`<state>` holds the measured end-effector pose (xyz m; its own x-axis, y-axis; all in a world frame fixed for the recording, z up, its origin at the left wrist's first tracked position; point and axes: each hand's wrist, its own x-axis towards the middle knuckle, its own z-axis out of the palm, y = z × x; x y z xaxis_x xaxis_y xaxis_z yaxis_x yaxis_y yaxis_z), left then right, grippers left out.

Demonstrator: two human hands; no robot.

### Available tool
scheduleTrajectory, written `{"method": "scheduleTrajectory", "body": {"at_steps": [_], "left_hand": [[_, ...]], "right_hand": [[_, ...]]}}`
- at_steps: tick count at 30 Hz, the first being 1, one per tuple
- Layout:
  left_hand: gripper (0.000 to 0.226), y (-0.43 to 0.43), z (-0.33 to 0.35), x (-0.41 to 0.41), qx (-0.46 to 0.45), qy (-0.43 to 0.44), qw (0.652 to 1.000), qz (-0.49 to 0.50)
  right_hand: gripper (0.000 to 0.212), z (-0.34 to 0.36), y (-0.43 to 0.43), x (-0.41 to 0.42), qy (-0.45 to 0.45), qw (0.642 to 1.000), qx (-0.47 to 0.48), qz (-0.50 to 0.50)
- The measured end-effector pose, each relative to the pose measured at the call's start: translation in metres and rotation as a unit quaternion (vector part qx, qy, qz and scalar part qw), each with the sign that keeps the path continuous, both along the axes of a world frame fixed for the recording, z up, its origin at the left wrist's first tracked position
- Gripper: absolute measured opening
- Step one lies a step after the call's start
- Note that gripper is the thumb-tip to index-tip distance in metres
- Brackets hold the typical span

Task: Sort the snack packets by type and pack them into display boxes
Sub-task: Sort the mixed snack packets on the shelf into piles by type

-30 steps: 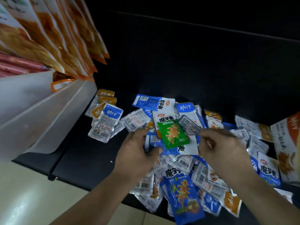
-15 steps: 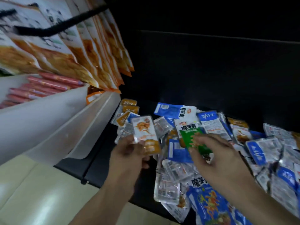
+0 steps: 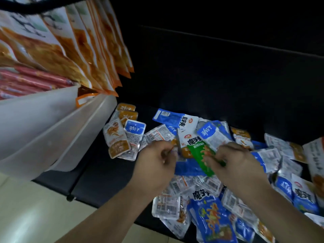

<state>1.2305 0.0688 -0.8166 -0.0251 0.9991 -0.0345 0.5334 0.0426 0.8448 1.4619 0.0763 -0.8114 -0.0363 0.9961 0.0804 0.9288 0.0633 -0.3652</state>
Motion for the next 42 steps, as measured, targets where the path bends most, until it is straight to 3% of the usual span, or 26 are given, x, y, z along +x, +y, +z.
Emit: {"method": "scheduleTrajectory", "body": {"at_steps": [2,6,9,13,19,22,28,33,37,38,40,42], "left_hand": [[0.017,0.02,-0.002,0.02,0.0,0.029,0.999,-0.028],[0.043,0.046,-0.012,0.043,-0.118,0.063,0.991,-0.008],[0.064,0.048,-0.018,0.052,-0.156,0.057,0.986,0.025],[0.046,0.037,-0.019,0.057,-0.159,-0.039,0.983,0.081],[0.022,0.021,-0.008,0.05,-0.141,-0.181,0.966,0.122],[0.022,0.013,-0.009,0.041,-0.112,-0.178,0.97,0.122],[0.018,0.009,-0.008,0.026,-0.091,-0.124,0.982,0.114],[0.022,0.007,0.0,0.01,-0.122,-0.234,0.941,0.212],[0.019,0.003,0.013,0.019,-0.133,-0.263,0.944,0.149],[0.016,0.004,0.013,0.025,-0.139,-0.246,0.952,0.116],[0.004,0.011,0.005,0.033,-0.105,-0.126,0.984,0.069],[0.021,0.028,-0.007,0.034,-0.072,0.022,0.996,0.054]], "right_hand": [[0.028,0.0,0.003,0.01,0.007,1.0,-0.014,-0.017],[0.068,0.005,0.007,0.022,-0.007,0.995,-0.094,-0.023],[0.064,0.017,0.012,0.027,0.022,0.987,-0.157,-0.033],[0.039,0.016,0.01,0.032,0.067,0.986,-0.138,-0.065],[0.07,0.02,0.0,0.036,0.142,0.974,-0.134,-0.116],[0.068,0.026,-0.004,0.034,0.193,0.965,-0.123,-0.127],[0.059,0.03,-0.003,0.029,0.321,0.915,-0.176,-0.168],[0.036,0.024,-0.002,0.033,0.347,0.905,-0.136,-0.203],[0.028,0.032,0.0,0.03,0.405,0.882,-0.069,-0.23],[0.027,0.036,0.001,0.029,0.42,0.877,-0.05,-0.23],[0.025,0.046,0.002,0.026,0.429,0.876,-0.018,-0.219],[0.024,0.052,0.0,0.024,0.43,0.88,-0.007,-0.2]]}}
